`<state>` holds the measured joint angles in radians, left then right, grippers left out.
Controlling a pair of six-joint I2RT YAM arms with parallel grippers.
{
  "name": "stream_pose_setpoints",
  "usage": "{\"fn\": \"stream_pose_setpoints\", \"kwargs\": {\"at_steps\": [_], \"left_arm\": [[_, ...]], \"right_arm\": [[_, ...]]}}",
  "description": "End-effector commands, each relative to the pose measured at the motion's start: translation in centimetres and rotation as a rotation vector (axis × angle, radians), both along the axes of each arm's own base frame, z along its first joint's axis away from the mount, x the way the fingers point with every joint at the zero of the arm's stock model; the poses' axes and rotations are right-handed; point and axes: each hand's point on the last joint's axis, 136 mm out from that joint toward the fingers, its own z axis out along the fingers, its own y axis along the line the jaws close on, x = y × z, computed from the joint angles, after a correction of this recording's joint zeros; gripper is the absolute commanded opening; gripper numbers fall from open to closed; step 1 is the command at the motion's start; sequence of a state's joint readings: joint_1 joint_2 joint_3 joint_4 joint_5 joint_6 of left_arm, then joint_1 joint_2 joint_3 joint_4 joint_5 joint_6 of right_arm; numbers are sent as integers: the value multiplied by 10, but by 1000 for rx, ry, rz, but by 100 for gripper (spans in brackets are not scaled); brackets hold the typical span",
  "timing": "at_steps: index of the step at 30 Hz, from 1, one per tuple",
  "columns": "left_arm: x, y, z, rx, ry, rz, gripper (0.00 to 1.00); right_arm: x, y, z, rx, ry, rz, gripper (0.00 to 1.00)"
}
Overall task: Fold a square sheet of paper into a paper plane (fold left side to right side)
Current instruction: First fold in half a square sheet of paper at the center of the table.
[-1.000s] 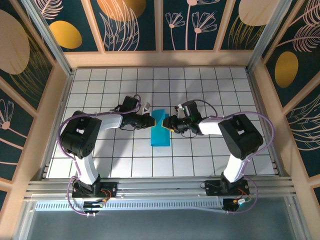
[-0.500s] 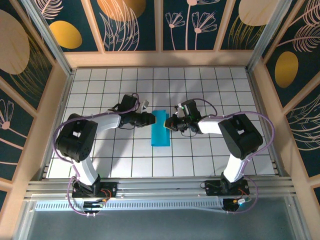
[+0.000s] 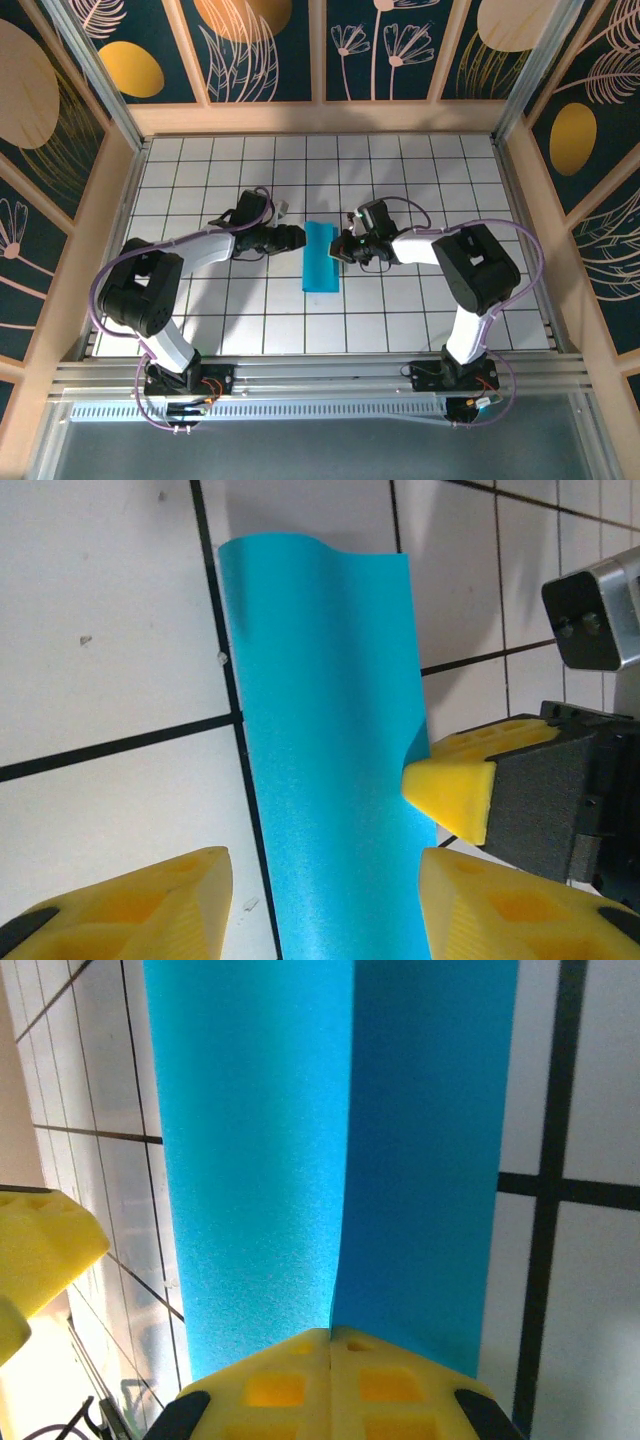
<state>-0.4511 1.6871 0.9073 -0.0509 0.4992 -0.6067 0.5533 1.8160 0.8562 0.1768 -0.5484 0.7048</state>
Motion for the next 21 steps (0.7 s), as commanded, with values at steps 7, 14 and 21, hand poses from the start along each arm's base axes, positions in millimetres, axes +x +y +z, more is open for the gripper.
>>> {"fn": "stream_pose_setpoints", "kwargs": {"at_steps": [7,14,21], "left_arm": [[-8,-6,-24,-7,86,-7,53],[-8,-12,-34,1,107,-11,53],[-7,-19,-43,18,126,-19,48]], "right_arm": [[0,8,-2,-21,-12,26,0],[-1,6,-6,-37,-3,25,0],[-1,5,-7,-48,-4,22,0]]}}
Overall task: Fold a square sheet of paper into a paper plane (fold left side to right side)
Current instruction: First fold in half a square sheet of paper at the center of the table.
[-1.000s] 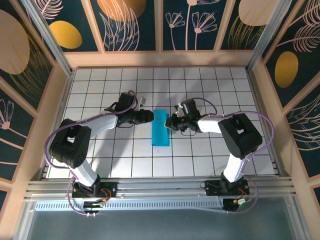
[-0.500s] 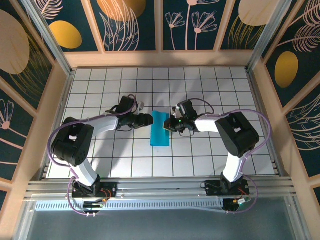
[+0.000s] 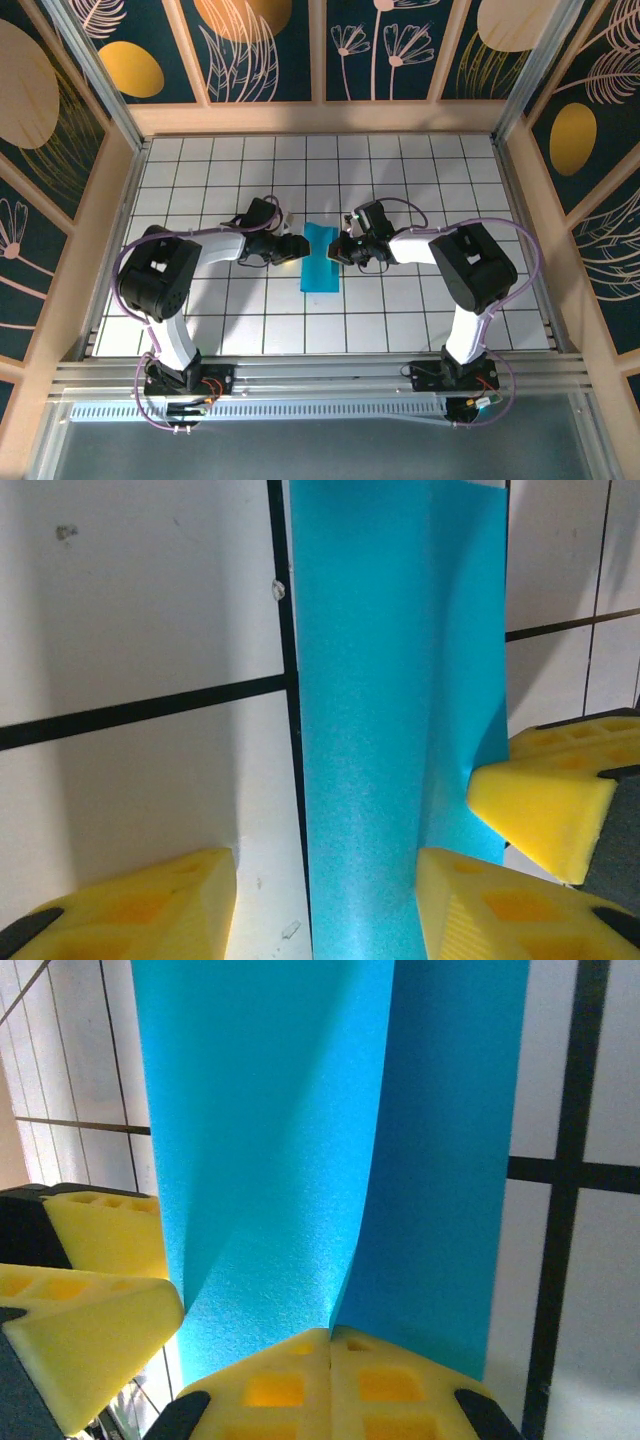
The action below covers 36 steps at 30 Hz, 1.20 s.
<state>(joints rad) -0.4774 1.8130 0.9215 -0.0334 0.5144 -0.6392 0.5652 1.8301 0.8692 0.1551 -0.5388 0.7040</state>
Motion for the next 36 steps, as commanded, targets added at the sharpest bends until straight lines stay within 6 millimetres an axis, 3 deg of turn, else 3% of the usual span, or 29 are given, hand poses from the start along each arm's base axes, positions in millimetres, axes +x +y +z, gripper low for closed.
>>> {"fn": "stream_pose_setpoints", "kwargs": {"at_steps": [1,8,15,20,24,29,36], "left_arm": [[3,-9,-4,4,15,-5,47],[-3,0,-26,93,60,19,39],[-1,0,-31,180,54,19,38],[-4,2,-38,236,66,31,38],[-5,2,-40,248,72,33,38],[-10,-1,-42,270,85,36,41],[-16,0,-52,342,117,47,43]], "right_arm": [[2,2,-2,-32,-21,15,0],[3,1,-1,-43,-26,14,0],[6,-5,8,-67,-51,-3,19],[9,-24,21,-124,-89,-37,35],[7,-40,28,-202,-116,-56,41],[16,-71,37,-258,-147,-124,44],[15,-91,43,-256,-164,-176,45]]}}
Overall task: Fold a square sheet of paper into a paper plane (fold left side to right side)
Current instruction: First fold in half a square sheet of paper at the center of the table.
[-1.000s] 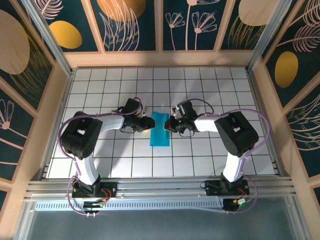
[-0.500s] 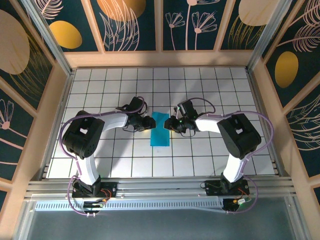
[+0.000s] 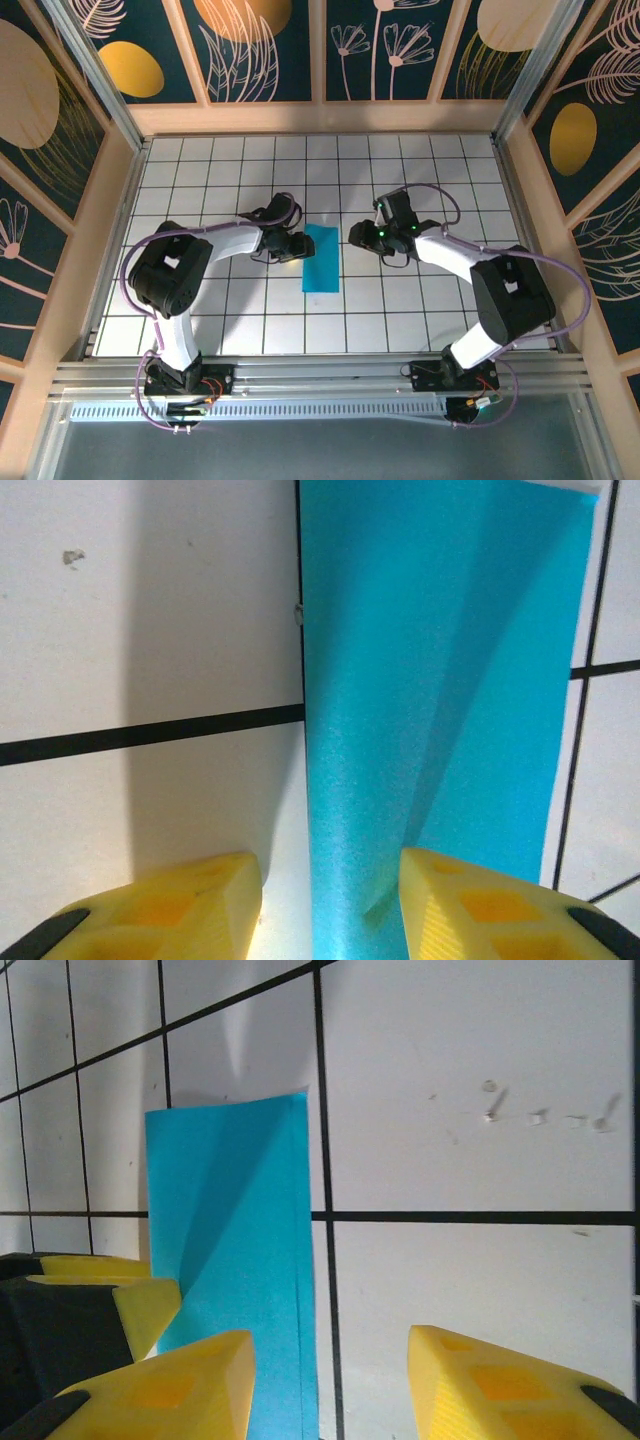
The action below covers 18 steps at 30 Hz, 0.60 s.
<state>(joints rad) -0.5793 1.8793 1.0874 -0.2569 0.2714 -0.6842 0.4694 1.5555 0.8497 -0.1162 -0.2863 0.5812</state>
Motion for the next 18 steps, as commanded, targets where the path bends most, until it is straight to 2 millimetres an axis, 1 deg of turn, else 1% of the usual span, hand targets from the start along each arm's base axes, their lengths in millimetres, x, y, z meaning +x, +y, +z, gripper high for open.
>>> {"fn": "stream_pose_setpoints", "kwargs": {"at_steps": [1,9,18], "left_arm": [[-21,6,-41,113,97,5,42],[-22,3,-44,136,104,6,45],[-25,-5,-48,176,104,-50,49]], "right_arm": [[-5,-14,-2,-38,-3,-17,45],[-6,-20,0,-39,-13,-29,46],[-7,-24,-1,-41,-14,-35,47]]}}
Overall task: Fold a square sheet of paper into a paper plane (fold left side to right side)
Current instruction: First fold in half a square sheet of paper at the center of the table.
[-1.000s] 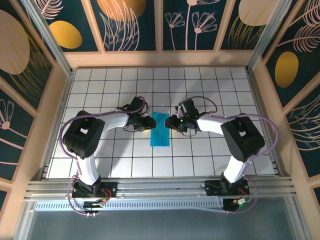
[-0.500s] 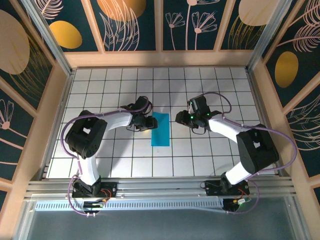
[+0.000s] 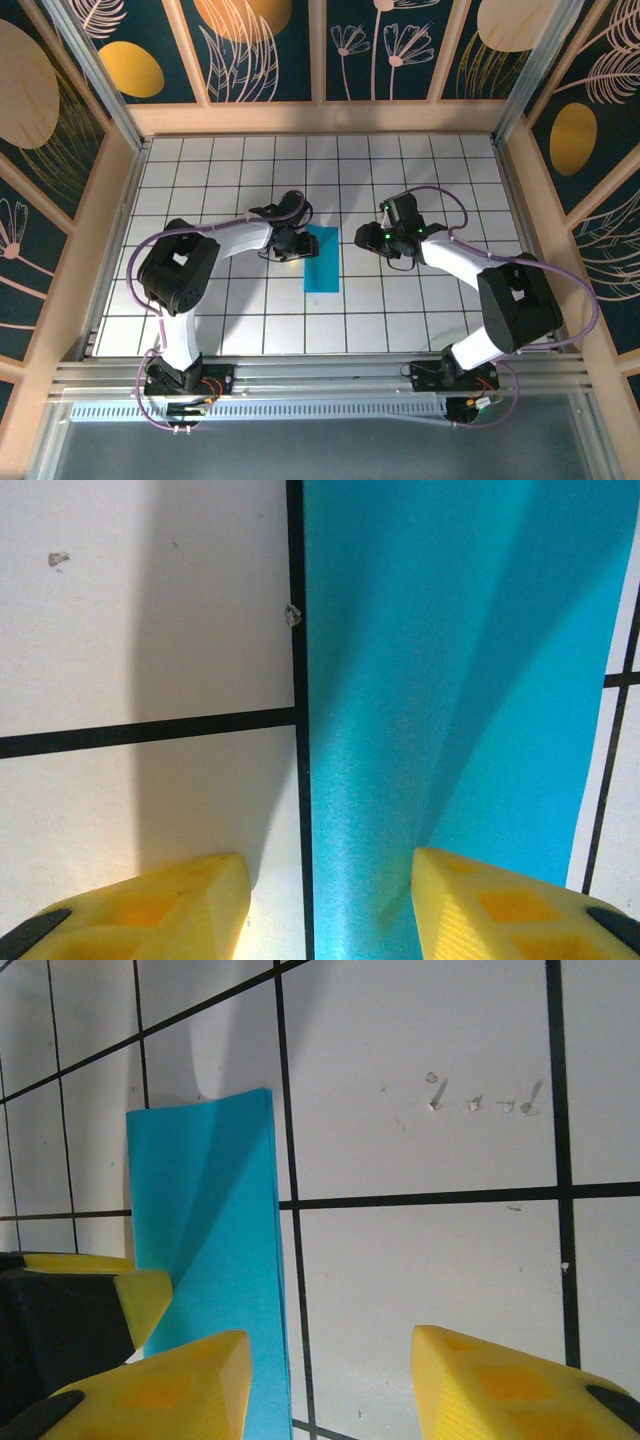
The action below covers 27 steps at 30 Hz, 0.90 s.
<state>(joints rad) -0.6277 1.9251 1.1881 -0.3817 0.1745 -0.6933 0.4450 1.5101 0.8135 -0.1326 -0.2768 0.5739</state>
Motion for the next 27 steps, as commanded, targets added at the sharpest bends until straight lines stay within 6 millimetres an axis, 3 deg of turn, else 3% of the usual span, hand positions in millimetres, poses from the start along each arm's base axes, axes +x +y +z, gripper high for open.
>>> {"fn": "stream_pose_setpoints", "kwargs": {"at_steps": [1,27], "left_arm": [[-24,-1,-46,66,95,-46,49],[-27,2,-51,98,108,-55,50]], "right_arm": [[-2,-10,-1,-27,-13,-11,47],[-3,-8,-2,-13,-8,-5,48]]}}
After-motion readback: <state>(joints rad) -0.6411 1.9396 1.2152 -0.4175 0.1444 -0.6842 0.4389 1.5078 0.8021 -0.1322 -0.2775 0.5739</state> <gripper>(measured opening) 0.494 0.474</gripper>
